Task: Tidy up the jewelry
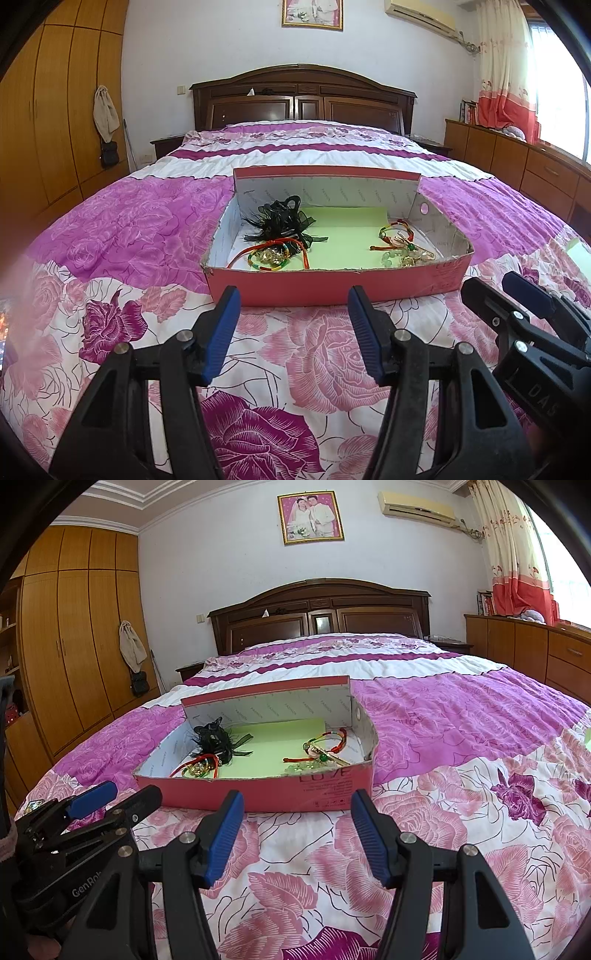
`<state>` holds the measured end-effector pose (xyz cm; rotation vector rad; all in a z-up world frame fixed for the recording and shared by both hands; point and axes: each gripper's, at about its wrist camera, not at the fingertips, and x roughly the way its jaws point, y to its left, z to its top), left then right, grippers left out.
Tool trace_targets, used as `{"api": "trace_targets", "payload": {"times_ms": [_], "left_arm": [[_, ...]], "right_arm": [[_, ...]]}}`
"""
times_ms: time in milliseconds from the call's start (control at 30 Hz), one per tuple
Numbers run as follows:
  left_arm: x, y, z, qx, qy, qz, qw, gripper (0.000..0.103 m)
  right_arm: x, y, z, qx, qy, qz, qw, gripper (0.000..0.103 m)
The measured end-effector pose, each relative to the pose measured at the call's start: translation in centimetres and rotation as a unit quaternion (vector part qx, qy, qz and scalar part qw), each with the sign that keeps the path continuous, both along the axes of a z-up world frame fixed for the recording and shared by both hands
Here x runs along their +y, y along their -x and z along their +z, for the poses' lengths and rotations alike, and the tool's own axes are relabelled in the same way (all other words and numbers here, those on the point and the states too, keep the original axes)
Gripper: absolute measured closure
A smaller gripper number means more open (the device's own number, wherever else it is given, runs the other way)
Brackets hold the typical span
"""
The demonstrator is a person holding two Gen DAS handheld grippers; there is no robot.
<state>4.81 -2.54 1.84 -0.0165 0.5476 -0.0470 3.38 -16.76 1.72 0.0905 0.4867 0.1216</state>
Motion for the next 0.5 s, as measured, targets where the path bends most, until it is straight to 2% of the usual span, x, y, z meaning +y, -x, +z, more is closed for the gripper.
{"api": "trace_targets", "payload": {"times_ms": [500], "left_arm": [[0.0, 0.01, 0.01, 0.0, 0.001, 0.0, 1.0, 0.05]], "right_arm": [[0.04, 0.0, -0.06, 0.001, 0.0, 0.0, 1.0, 0.04]]}}
